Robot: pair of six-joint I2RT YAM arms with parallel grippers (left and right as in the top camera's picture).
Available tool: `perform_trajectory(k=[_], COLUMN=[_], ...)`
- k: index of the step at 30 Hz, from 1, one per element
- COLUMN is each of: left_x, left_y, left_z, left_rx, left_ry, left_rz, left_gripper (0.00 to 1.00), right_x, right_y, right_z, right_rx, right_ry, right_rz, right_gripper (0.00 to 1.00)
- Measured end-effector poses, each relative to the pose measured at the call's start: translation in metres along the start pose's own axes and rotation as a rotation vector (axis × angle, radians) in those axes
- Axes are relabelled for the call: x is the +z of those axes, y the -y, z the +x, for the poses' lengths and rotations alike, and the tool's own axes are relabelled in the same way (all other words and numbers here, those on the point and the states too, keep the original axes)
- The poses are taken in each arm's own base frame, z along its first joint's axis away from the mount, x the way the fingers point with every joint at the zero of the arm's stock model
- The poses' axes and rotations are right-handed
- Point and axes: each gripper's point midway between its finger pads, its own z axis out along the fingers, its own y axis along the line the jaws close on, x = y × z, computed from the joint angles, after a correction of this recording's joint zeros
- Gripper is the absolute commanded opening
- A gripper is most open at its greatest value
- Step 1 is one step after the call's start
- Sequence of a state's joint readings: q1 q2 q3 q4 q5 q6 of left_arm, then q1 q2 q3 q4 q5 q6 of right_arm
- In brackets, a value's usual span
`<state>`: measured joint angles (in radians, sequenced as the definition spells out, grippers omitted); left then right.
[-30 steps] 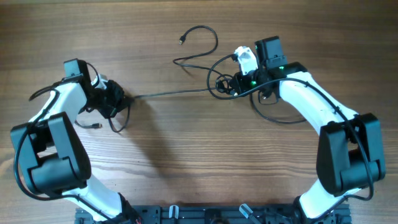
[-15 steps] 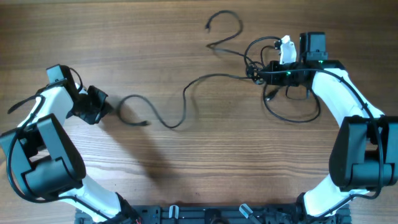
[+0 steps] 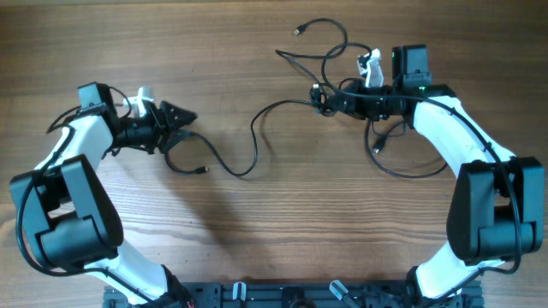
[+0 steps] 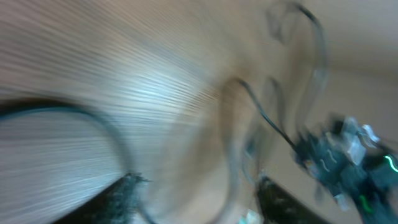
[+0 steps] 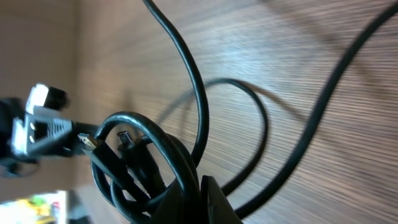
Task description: Untangle cables
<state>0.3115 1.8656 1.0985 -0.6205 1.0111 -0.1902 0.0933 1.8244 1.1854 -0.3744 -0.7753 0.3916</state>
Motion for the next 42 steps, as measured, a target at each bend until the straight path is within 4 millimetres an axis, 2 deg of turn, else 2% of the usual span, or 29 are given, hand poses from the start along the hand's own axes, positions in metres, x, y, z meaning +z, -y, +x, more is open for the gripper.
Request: perform_trajectory(k=[2,3,5,6,7,13,15,18,22,27,29,31,32,36,42], left_x=[0.002,0.004,0.007,0.008,0.010,0.017,0.018,0.022,0.030,0.045,0.049,0.048,0.048,0.047,0.053], left_y=[0.013,0.018,0.027,0.030,0.033,0.040,0.036,0.025,0.017,0.012,0.009,0.007,0.006,0.001,-0.001], left_z=[0.005,0.008,0.013,0.015,0.017,0.024,0.022,0.021,0.025,0.033,0.035,0.036,0.037,0.039,0.043], left_rx=[0.032,0.045,0.069,0.079,0.088,0.114,0.112,0.093,0.088,0.119,0.129,0.122,0.115,0.103,0.120], left_ry=[-0.026,-0.037,-0.061,-0.067,-0.078,-0.105,-0.099,-0.089,-0.100,-0.125,-0.129,-0.131,-0.135,-0.138,-0.150], left_rz=[0.065,0.090,0.133,0.143,0.155,0.170,0.145,0.073,-0.003,-0.090,-0.118,-0.130,-0.138,-0.162,-0.199], left_gripper=[0.74,0.75,0.82,0.86,0.88,0.87,0.86,0.85,0.85,0.86,0.86,0.86,0.85,0.85,0.85], right_x=[0.000,0.000,0.000,0.000,0.000,0.000,-0.001,-0.002,0.000,0.018,0.027,0.028,0.028,0.033,0.046], right_y=[-0.004,-0.006,-0.008,-0.008,-0.008,0.008,0.016,0.025,0.028,0.017,0.018,0.023,0.025,0.025,0.011], right_z=[-0.003,-0.003,-0.003,-0.003,-0.002,0.009,0.012,0.016,0.028,0.052,0.065,0.070,0.073,0.069,0.062], right_rx=[0.071,0.113,0.175,0.199,0.222,0.309,0.324,0.329,0.302,0.109,-0.030,-0.074,-0.097,-0.245,-0.519], right_ry=[0.007,0.005,0.001,-0.001,-0.003,-0.023,-0.023,-0.024,-0.060,-0.140,-0.178,-0.189,-0.196,-0.190,-0.184], right_rz=[-0.023,-0.032,-0.042,-0.044,-0.045,0.044,0.086,0.134,0.173,0.219,0.297,0.352,0.382,0.414,0.398], right_gripper=[0.14,0.19,0.48,0.58,0.61,0.60,0.52,0.46,0.43,0.51,0.45,0.43,0.39,0.36,0.33])
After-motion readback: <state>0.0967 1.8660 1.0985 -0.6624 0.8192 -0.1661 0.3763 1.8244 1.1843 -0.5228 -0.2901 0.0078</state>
